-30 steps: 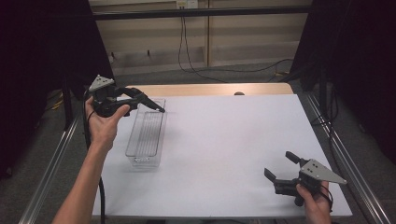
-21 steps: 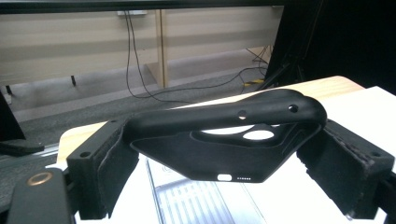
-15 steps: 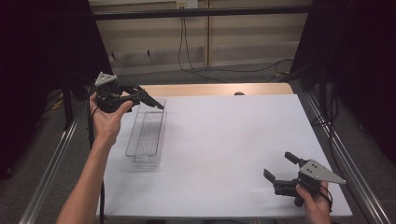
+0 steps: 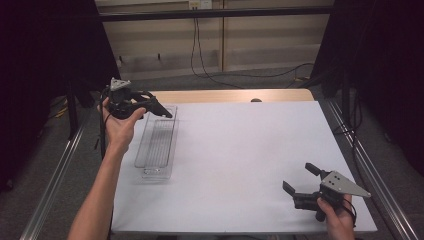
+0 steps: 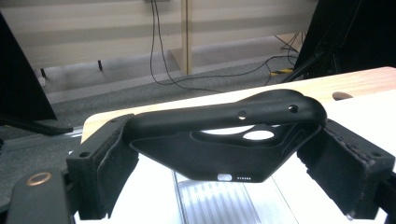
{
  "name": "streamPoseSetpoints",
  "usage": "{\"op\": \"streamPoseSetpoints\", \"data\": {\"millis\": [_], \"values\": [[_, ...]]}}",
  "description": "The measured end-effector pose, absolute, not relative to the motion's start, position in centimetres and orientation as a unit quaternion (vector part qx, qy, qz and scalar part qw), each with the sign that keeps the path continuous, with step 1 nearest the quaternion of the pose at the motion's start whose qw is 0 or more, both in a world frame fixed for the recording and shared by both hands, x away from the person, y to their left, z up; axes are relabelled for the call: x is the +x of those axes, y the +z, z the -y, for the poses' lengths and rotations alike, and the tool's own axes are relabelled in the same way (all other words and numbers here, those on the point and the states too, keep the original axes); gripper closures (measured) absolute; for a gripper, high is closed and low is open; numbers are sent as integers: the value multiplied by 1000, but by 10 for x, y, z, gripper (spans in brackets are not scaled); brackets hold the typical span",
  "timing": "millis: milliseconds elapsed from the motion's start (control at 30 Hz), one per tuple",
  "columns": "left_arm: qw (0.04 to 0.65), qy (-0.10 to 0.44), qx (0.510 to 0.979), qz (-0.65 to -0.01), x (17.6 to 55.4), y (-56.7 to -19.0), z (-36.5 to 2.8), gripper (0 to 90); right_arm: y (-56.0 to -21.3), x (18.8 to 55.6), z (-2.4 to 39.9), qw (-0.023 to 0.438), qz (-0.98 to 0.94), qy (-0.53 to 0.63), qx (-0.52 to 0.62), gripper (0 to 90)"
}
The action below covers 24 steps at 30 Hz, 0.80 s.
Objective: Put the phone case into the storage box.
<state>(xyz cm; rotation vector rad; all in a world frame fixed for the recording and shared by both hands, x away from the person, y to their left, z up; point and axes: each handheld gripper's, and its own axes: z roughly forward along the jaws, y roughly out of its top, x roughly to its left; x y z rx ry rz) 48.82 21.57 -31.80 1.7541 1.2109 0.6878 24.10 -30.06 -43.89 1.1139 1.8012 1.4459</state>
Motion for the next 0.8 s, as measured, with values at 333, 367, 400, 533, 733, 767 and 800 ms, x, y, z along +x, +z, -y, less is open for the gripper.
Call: {"op": "streamPoseSetpoints", "data": {"millis": [333, 367, 400, 533, 733, 767, 800], "values": [[421, 282, 711, -488, 492, -325, -210, 130, -439, 241, 300, 284, -674, 539, 417, 0], [425, 282, 707, -490, 492, -326, -209, 130, -439, 241, 300, 284, -674, 539, 417, 0], [425, 281, 709, -489, 493, -326, -208, 130, -439, 241, 300, 285, -674, 539, 417, 0], [423, 282, 708, -490, 495, -328, -205, 130, -439, 242, 301, 284, -675, 539, 416, 0], [416, 288, 710, -490, 495, -329, -202, 129, -440, 242, 300, 283, -677, 537, 416, 0], [418, 288, 708, -491, 495, -329, -202, 129, -440, 242, 300, 283, -676, 538, 416, 0], [419, 289, 706, -492, 496, -329, -202, 129, -440, 242, 300, 283, -676, 538, 416, 0]]}}
